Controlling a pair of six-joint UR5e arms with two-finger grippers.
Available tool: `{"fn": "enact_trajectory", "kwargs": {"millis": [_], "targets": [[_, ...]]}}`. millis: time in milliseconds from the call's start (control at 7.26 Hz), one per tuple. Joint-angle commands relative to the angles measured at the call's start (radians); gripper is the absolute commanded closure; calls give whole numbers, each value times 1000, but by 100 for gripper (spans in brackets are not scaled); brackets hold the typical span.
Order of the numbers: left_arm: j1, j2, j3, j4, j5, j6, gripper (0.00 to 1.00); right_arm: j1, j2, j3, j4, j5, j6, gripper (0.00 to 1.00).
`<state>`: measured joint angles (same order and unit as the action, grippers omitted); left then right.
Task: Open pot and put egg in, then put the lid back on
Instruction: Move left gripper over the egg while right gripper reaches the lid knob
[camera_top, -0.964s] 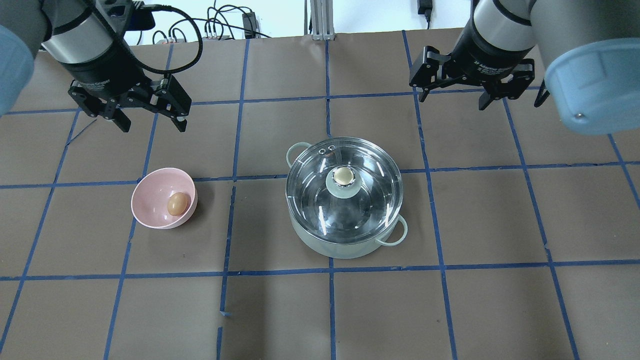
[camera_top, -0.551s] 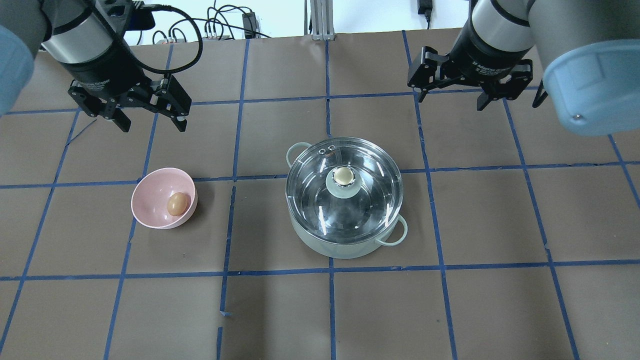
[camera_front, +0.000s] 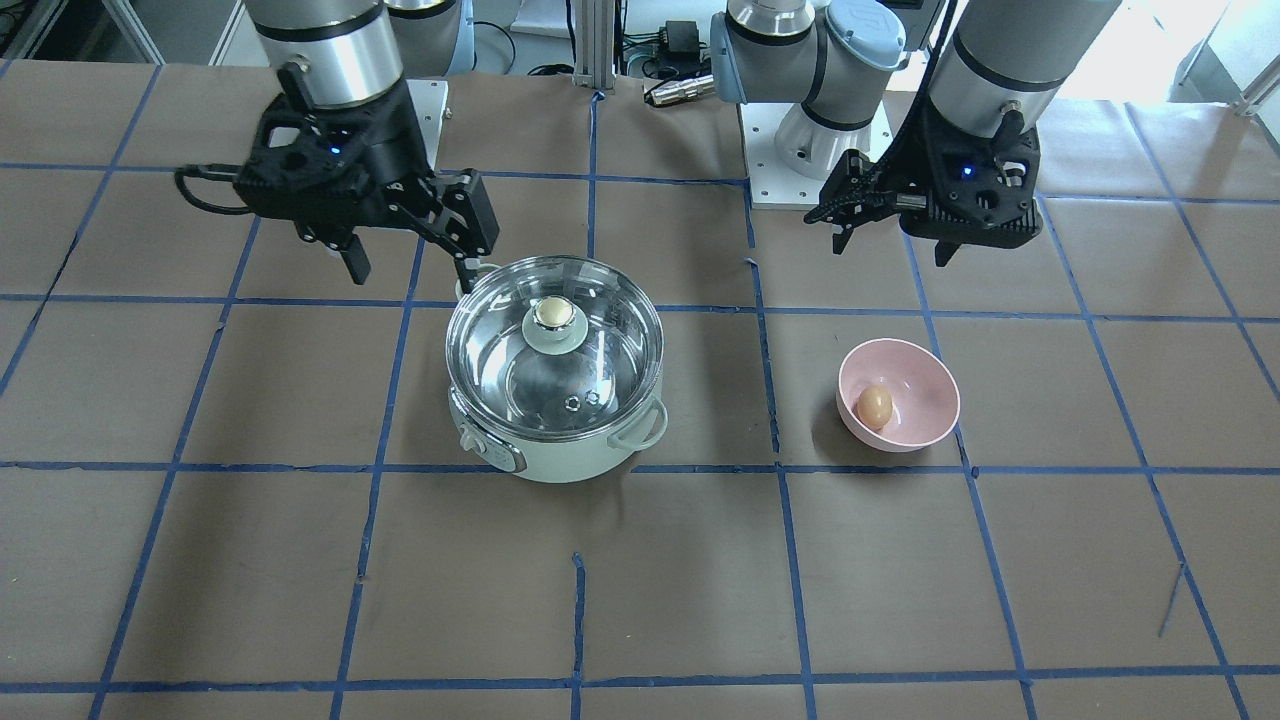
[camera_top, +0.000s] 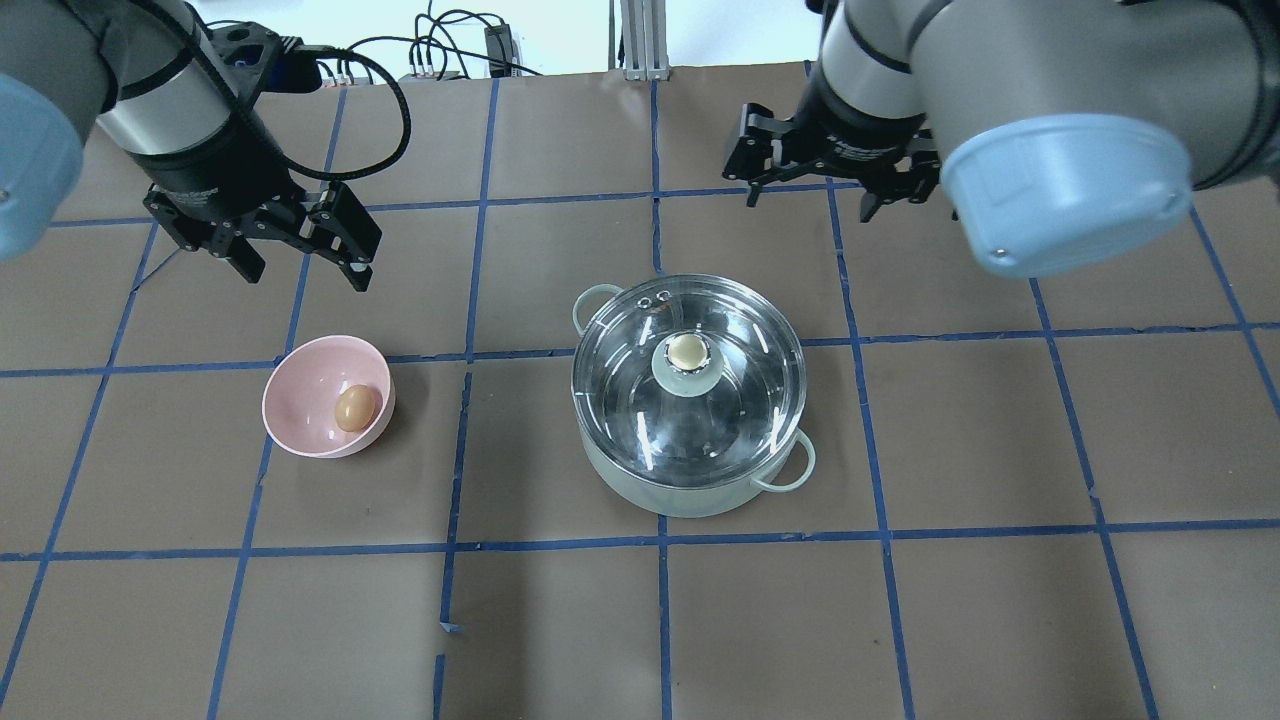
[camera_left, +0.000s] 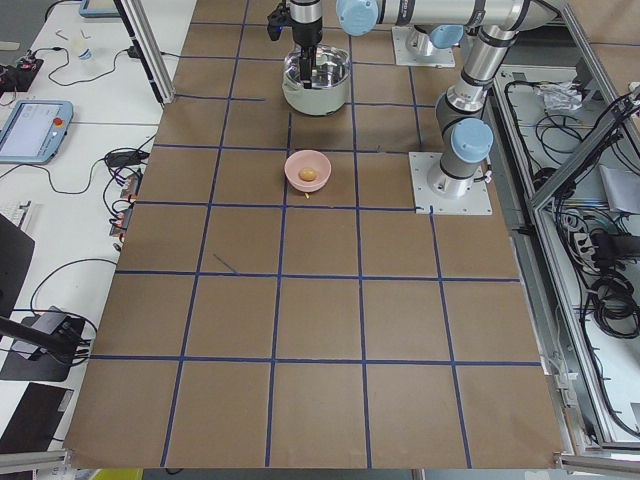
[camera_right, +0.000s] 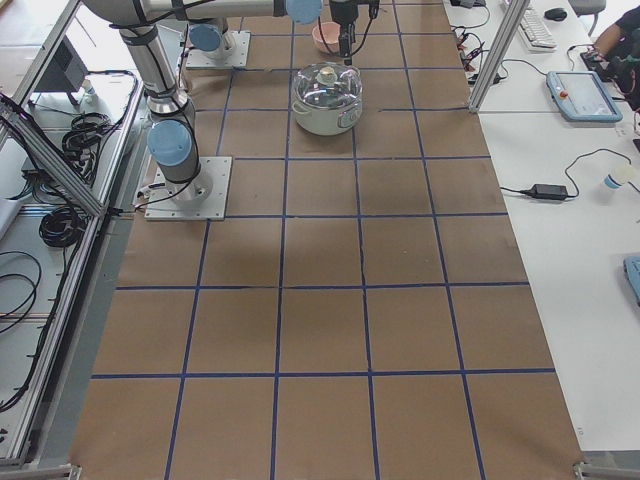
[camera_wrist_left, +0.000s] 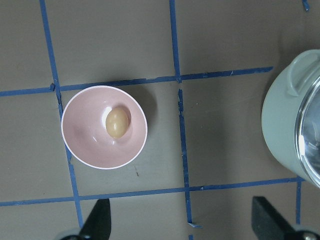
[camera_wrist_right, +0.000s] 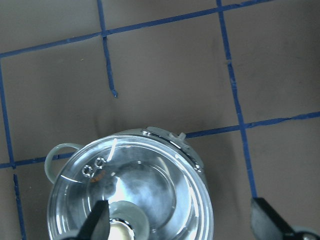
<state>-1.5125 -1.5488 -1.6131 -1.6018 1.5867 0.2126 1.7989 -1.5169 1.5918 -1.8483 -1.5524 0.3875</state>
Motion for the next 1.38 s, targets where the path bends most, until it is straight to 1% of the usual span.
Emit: {"fn": "enact_trajectory", "kwargs": {"millis": [0, 138, 275, 413, 688, 826, 964, 1101, 1239], "targets": [[52, -5, -54, 84, -1, 121, 0, 141, 89, -26, -20, -86, 97, 0], [110, -16, -73, 85, -1, 230, 0, 149, 95, -18, -14, -78, 120, 1], [171, -31, -105, 100, -4, 273, 0, 164, 118, 5, -12, -77, 129, 2], [217, -53, -140, 130, -4, 359, 0, 187, 124, 23, -26, -78, 128, 2], [229, -73, -227, 265, 3, 406, 1, 191, 129, 62, -37, -72, 119, 3], [229, -76, -287, 351, 1, 424, 1, 192, 129, 85, -48, -72, 119, 4], [232, -89, -351, 459, -5, 495, 1, 191, 129, 108, -66, -71, 120, 5], [233, -118, -393, 552, -5, 510, 1, 191, 129, 125, -89, -69, 125, 5], [233, -123, -418, 583, -2, 552, 1, 194, 129, 137, -100, -69, 128, 5]]}}
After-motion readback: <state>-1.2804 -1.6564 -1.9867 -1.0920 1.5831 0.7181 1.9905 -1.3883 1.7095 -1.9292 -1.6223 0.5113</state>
